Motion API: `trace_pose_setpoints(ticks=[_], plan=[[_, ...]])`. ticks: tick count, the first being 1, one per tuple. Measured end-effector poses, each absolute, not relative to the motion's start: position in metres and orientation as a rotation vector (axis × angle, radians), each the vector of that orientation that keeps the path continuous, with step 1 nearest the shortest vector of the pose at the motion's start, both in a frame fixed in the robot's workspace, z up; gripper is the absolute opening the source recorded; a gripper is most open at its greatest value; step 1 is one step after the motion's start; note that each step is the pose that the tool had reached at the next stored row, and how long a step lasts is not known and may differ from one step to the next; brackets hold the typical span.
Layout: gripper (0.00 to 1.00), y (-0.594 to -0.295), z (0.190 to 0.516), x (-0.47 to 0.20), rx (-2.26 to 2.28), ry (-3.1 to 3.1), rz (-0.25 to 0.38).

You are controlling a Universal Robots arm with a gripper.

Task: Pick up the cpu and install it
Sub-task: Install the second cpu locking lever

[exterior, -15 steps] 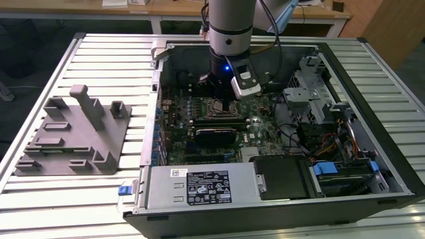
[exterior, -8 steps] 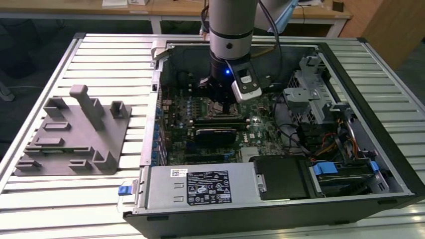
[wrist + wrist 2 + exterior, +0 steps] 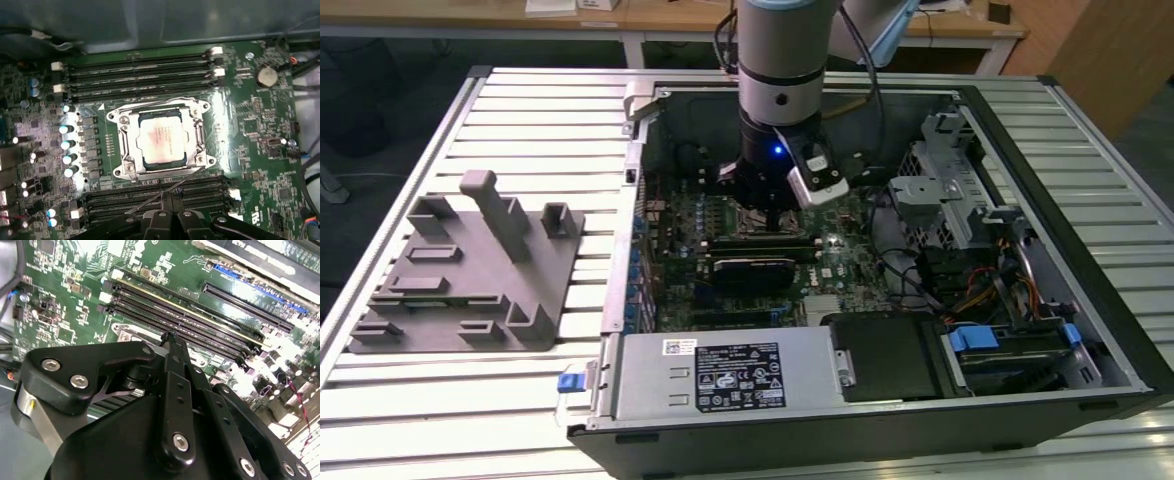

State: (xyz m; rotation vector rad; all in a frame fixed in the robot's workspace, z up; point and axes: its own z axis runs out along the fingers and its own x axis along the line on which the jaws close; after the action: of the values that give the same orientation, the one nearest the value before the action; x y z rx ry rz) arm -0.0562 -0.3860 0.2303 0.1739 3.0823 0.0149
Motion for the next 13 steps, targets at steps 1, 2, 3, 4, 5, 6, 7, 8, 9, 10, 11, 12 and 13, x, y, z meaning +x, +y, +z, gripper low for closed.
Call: trace_pose_setpoints(ticks=[1, 2, 3, 4, 5, 6, 7, 8, 9, 10, 11, 12, 13], plan=[[0.11, -0.386, 0.2298, -0.0569, 0.159, 3.083, 0.018], [0.11, -0.386, 0.2294, -0.0579, 0.148, 3.084, 0.023], [0.11, -0.386, 0.2291, -0.0595, 0.14, 3.084, 0.028], [0.11, -0.386, 0.2289, -0.0613, 0.135, 3.085, 0.034], [0.11, -0.386, 0.2288, -0.0631, 0.132, 3.085, 0.04], [0.11, -0.3862, 0.2287, -0.0644, 0.129, 3.085, 0.045], [0.11, -0.3867, 0.2287, -0.065, 0.127, 3.085, 0.047], [0.11, -0.3873, 0.2287, -0.0652, 0.125, 3.085, 0.047], [0.11, -0.3878, 0.2287, -0.0653, 0.123, 3.086, 0.047], [0.11, -0.3887, 0.2287, -0.0654, 0.122, 3.086, 0.047], [0.11, -0.3896, 0.2287, -0.0654, 0.122, 3.086, 0.047], [0.11, -0.3906, 0.2286, -0.0654, 0.122, 3.086, 0.049], [0.11, -0.3915, 0.2283, -0.0654, 0.122, 3.086, 0.052]])
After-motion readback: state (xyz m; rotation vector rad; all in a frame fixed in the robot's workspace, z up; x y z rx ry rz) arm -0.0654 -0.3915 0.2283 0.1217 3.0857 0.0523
